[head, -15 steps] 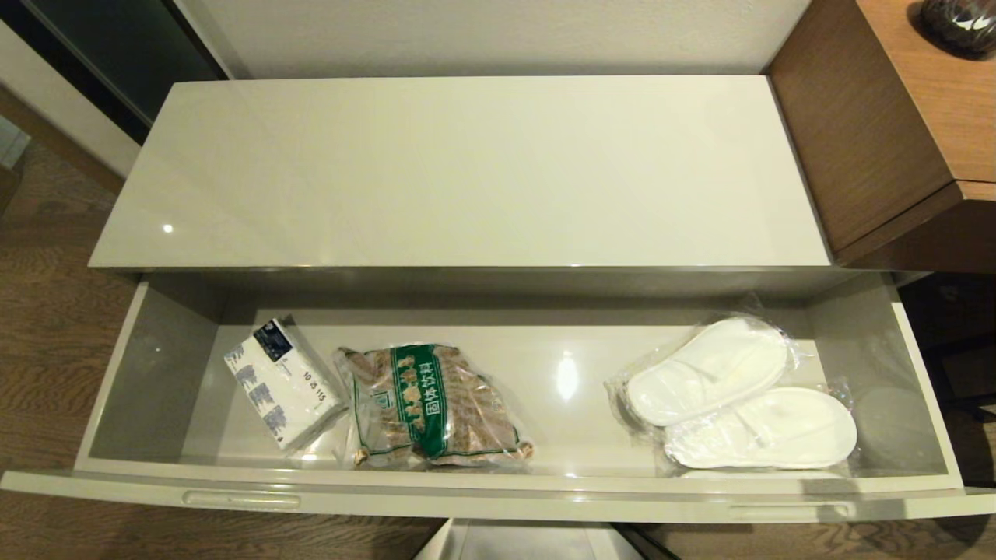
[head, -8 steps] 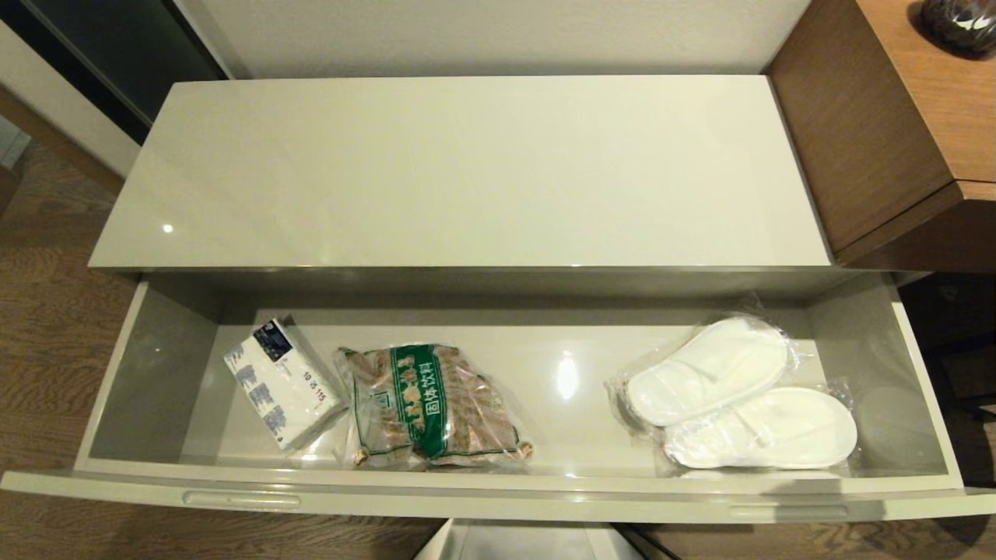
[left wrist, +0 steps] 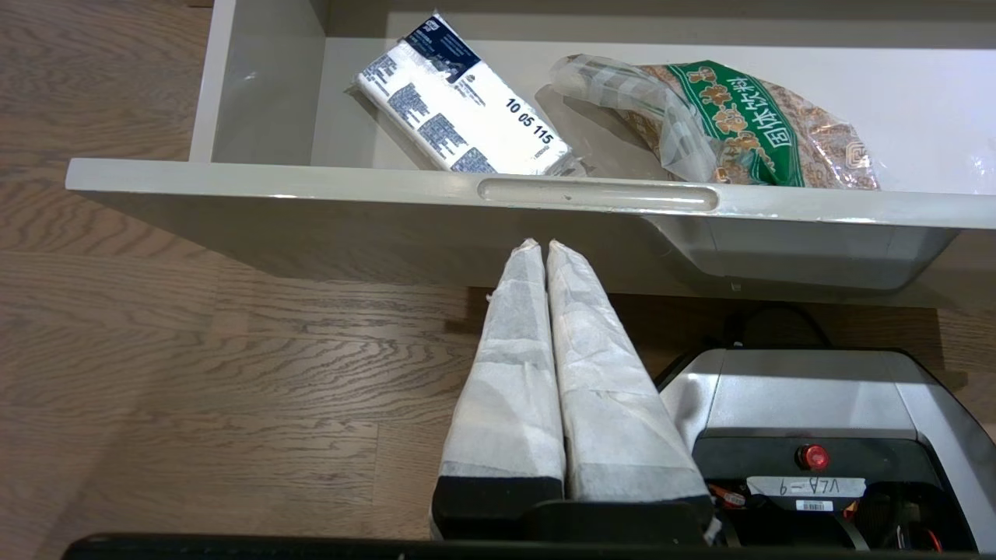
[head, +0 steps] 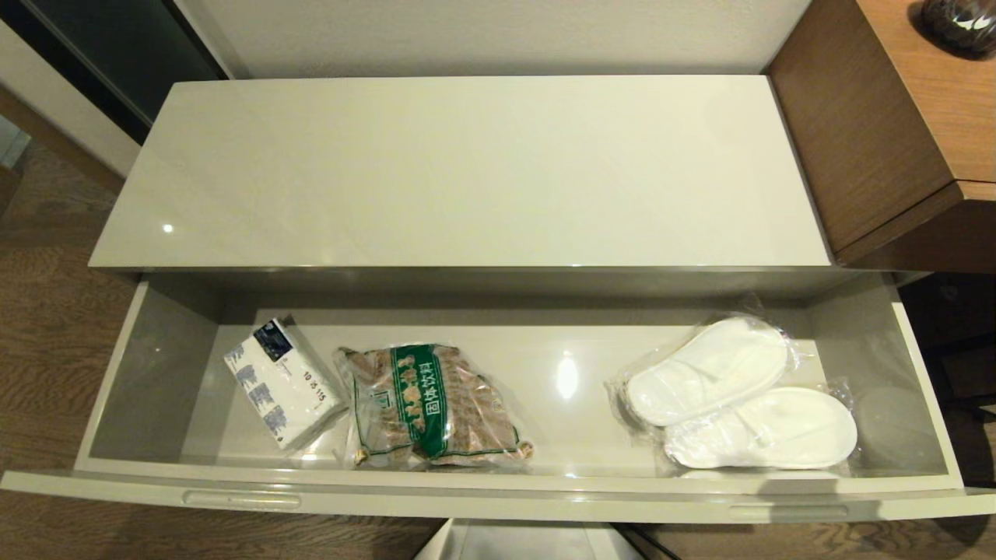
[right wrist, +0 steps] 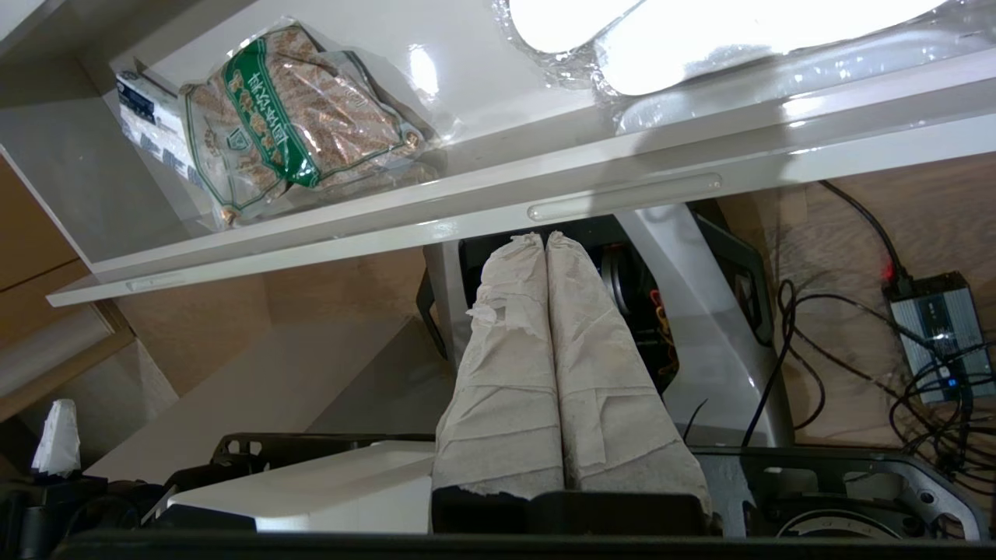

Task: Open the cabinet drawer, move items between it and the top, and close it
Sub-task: Take out the disposable slippers from the drawer

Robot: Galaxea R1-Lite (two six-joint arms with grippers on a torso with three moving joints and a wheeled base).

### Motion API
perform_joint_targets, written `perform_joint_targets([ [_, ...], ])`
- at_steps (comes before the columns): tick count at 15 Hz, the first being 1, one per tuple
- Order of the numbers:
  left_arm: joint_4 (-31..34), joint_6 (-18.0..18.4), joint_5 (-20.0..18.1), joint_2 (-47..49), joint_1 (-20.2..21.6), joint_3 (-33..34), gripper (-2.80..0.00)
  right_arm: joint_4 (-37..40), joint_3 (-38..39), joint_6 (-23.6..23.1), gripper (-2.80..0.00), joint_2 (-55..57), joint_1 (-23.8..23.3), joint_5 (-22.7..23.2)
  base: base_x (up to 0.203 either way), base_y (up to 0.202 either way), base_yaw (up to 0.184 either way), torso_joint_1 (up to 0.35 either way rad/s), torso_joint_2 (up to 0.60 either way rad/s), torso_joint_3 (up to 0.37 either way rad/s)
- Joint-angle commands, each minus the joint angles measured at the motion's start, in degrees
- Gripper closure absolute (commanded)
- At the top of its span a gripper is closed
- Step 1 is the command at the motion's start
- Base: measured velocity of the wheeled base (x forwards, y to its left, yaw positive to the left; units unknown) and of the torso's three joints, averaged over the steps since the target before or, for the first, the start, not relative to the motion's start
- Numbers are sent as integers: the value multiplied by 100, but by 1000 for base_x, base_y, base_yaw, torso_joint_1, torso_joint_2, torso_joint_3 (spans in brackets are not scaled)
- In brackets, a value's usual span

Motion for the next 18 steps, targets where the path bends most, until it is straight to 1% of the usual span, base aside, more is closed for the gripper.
perform_joint_targets([
  [1,0,2,1,5,2,0,0,21,-5,20,0,25,3,6,0,0,0,0,0,0],
  [7,0,2,1,-4,2,0,0,4,59,64,0,23,3,6,0,0,0,0,0,0],
  [13,0,2,1,-4,2,0,0,80,205,55,0,-211,3,-13,0,0,0,0,0,0],
  [16,0,2,1,-4,2,0,0,208,282,51,0,-383,8,-10,0,0,0,0,0,0],
  [18,0,2,1,-4,2,0,0,488,323,43,0,-690,4,-23,0,0,0,0,0,0],
])
